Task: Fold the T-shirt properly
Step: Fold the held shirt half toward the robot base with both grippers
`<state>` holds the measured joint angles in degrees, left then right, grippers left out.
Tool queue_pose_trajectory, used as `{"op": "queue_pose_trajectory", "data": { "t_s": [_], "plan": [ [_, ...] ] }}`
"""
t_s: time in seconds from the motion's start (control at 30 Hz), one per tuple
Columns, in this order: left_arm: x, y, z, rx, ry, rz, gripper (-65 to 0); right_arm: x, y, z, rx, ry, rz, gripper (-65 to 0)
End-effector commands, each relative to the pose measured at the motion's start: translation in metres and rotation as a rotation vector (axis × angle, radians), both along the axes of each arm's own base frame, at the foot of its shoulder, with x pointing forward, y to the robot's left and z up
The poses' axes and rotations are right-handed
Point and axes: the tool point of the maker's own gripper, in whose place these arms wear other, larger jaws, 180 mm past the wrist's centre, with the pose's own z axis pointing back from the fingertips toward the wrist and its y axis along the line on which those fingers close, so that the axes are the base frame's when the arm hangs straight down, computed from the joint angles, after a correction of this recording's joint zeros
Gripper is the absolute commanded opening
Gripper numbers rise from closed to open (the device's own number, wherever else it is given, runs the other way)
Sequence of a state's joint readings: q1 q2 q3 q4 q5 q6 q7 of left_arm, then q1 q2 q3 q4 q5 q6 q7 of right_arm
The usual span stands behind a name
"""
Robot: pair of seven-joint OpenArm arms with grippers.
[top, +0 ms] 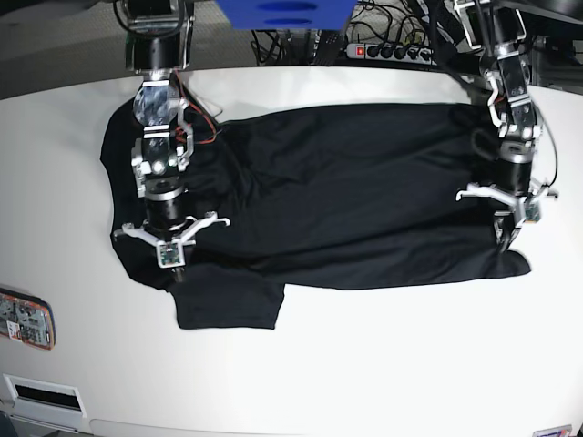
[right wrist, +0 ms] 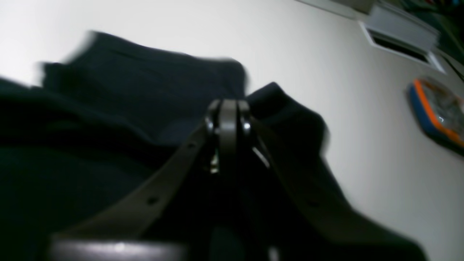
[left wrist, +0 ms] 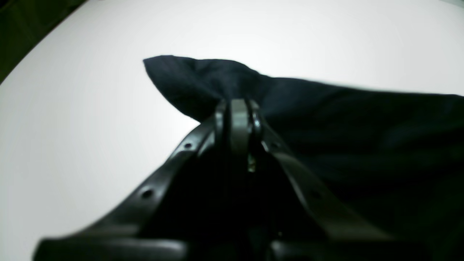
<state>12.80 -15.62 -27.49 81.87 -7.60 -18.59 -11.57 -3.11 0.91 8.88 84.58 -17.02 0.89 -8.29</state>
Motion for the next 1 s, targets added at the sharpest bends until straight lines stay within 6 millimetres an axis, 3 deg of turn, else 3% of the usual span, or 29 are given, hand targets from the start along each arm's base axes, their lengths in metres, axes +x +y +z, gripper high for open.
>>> {"op": "queue_pose_trajectory", "data": {
  "t_s": [0.0,0.13,0.47,0.8,0.97],
  "plan": [
    [0.004,0.004,0.018,-0.001,-0.067,0.013,-65.0,0.008,0.000,0.028,-0.001,-0.092,0.005,-65.0],
    [-0.011,0.009,0.011,-0.019,-0.048,0.037,-65.0,-0.012,0.001,0.026,-0.006,-0.081,0.010,-65.0],
    [-0.039,-0.015,0.035,0.014,-0.078,-0.006,-65.0,-0.042,-0.003,0.035,-0.044,-0.089,0.030,-65.0],
    [-0.053,0.003,0.034,0.038,-0.058,0.035,-65.0,-0.069,-0.003,0.044,-0.051,-0.089,0.032,-65.0],
    [-0.059,0.022,0.055,0.084,-0.098,0.082,-65.0,-0.086,-0.003,0.041,-0.055,-0.059,0.031,-65.0]
  ]
}}
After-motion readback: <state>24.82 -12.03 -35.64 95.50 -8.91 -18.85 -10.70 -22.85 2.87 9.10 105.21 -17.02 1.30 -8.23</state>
